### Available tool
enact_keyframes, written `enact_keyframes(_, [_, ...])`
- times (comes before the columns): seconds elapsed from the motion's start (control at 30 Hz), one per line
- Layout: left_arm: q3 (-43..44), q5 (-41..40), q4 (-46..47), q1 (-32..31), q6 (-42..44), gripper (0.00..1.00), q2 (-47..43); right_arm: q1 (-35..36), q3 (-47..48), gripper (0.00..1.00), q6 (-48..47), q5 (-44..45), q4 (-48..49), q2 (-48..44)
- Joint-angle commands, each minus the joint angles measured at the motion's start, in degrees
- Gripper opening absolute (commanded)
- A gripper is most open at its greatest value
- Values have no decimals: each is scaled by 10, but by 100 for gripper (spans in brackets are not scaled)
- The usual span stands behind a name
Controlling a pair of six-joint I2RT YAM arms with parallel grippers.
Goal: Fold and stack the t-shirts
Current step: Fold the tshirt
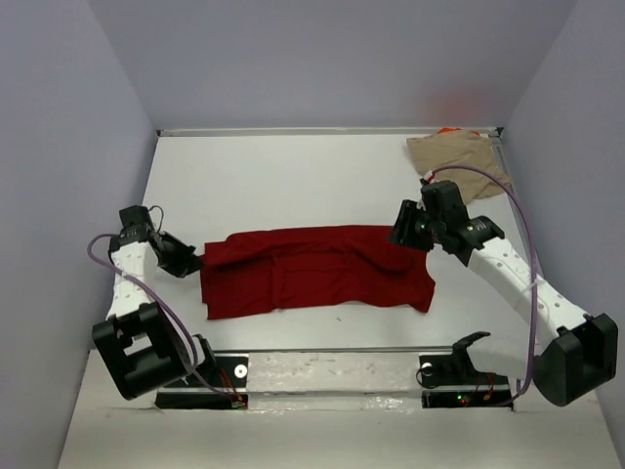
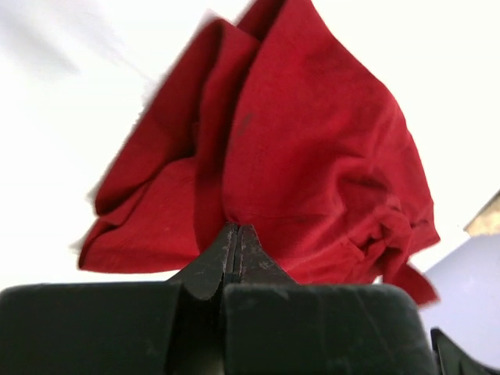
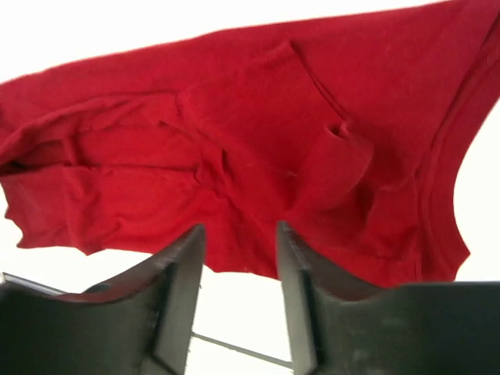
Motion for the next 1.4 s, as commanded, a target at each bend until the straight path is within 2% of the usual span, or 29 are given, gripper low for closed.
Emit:
enact_keyframes(0.0, [34, -55, -41, 13, 7, 0, -46, 21, -19, 58, 13, 67, -4, -27])
enact_keyframes(0.07, [41, -65, -29, 13, -3, 0, -55, 27, -14, 62, 3, 91, -6, -21])
enact_keyframes(0.2, [77, -105, -31, 13, 0, 0, -55, 27, 25, 64, -21, 105, -1, 8])
enact_keyframes(0.4, [125, -203, -25, 13, 1, 0, -46, 27, 83, 63, -67, 66, 40, 91])
enact_keyframes(0.5, [111, -179, -31, 13, 8, 0, -26, 32, 122, 63, -82, 48, 39, 127])
enact_keyframes(0.67, [17, -124, 10, 10, 9, 0, -18, 32, 146, 63, -90, 34, 49, 159])
enact_keyframes(0.87, [41, -102, 16, 8, 19, 0, -22, 32, 154, 62, -86, 2, 51, 178])
enact_keyframes(0.93, [49, -92, 12, 8, 30, 0, -16, 32, 158, 47, -91, -1, 51, 186])
enact_keyframes(1.0, [50, -90, 12, 8, 32, 0, -13, 32, 161, 22, -92, 12, 51, 196])
enact_keyframes(1.03, [45, -88, 20, 8, 32, 4, -16, 32, 167, 1, -99, 19, 51, 207])
enact_keyframes(1.07, [42, -89, 24, 8, 32, 7, -20, 32, 171, 0, -104, 25, 51, 220])
enact_keyframes(1.2, [29, -92, 16, 8, 24, 44, -21, 32, 200, 0, -110, 18, 54, 250])
enact_keyframes(1.23, [27, -94, 13, 8, 19, 51, -22, 32, 210, 0, -111, 7, 55, 255])
enact_keyframes(1.3, [26, -94, 4, 8, 10, 58, -20, 27, 218, 0, -114, -5, 55, 265])
enact_keyframes(1.33, [25, -95, 0, 9, 2, 69, -22, 27, 220, 0, -113, -4, 56, 270])
enact_keyframes(1.37, [25, -99, -3, 9, -2, 75, -24, 27, 222, 0, -113, -8, 56, 273])
